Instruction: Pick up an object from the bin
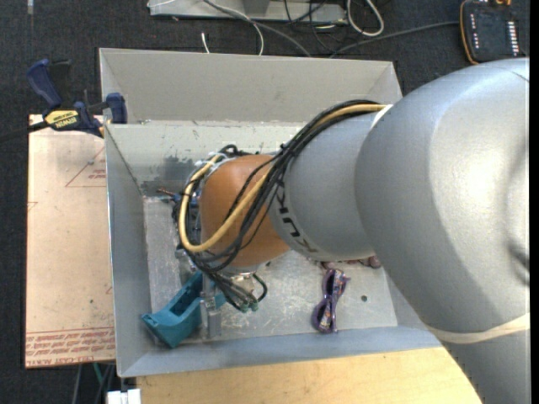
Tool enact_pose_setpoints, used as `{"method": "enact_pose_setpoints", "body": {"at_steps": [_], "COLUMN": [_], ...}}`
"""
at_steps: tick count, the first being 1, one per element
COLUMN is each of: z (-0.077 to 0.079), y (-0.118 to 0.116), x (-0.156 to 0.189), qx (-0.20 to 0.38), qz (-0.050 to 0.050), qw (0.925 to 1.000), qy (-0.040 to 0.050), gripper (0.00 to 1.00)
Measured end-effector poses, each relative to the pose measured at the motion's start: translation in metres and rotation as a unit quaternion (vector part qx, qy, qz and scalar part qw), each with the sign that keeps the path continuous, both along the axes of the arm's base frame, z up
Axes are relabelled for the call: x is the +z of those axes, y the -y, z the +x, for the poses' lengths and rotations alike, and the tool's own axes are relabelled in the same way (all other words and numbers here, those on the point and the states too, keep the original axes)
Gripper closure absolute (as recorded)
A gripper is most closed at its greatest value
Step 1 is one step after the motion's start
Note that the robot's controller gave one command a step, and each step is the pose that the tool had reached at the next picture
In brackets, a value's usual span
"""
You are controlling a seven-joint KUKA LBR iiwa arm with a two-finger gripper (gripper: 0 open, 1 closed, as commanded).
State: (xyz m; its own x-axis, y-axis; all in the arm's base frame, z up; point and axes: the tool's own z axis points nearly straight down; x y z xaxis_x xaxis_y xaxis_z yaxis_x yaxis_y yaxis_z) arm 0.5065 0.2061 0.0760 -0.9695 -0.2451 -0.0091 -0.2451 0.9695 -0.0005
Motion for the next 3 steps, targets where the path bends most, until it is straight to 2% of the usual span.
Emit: {"method": "enact_pose_setpoints", "body": {"at_steps": [1,2,3], "z": [0.000,-0.006,-0.002], "y": [-0.014,-0.010,-0.014], "x": [0.049,-0.004,-0.006], "qx": [0.057,0.020,0.157], "qz": [0.000,0.001,0.000], "qw": [0.9983,0.9998,0.9876], "qy": [-0.0014,-0.0072,0.0000], "gripper": [0.00,0.00,0.00]}}
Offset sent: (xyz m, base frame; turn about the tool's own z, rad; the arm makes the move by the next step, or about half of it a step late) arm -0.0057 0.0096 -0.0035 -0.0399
